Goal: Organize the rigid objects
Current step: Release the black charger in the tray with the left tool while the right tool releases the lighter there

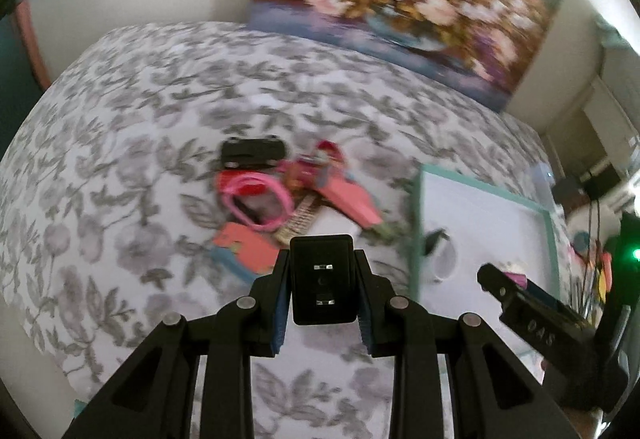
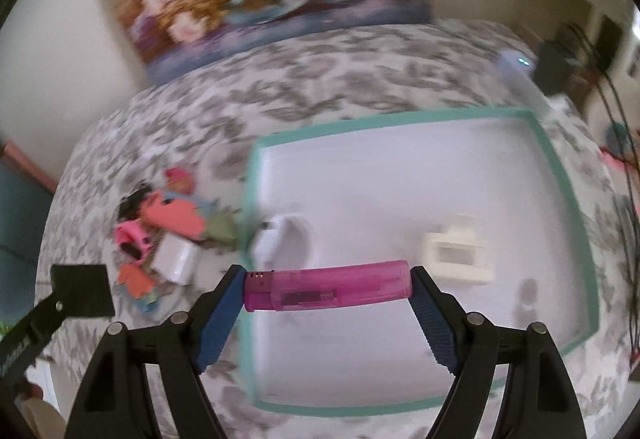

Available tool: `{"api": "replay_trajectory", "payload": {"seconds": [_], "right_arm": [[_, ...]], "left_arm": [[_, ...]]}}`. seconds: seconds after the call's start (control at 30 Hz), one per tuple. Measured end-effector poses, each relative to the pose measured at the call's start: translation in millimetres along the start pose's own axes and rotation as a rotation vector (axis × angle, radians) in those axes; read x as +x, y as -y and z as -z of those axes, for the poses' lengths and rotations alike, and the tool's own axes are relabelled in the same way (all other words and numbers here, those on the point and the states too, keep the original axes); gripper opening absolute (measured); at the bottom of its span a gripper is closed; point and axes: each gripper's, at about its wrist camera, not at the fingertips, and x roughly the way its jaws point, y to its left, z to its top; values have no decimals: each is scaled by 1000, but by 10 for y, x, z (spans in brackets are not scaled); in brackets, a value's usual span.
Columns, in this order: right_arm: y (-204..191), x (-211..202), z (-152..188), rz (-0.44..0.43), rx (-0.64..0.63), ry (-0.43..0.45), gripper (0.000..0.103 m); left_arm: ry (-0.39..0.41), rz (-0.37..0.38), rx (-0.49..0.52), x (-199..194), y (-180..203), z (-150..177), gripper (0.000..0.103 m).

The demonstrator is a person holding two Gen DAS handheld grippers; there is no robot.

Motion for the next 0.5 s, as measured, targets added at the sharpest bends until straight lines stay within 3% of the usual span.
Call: {"api": "replay_trajectory", "payload": {"seconds": [0.3, 0.5], "right_arm": [[785, -25, 50, 53, 172, -2, 83], [1111, -24, 115, 109, 219, -12, 83]], "left_arm": [[-38, 56, 131, 86, 669, 152, 30], [-101, 58, 207, 282, 1006, 292, 30]]}}
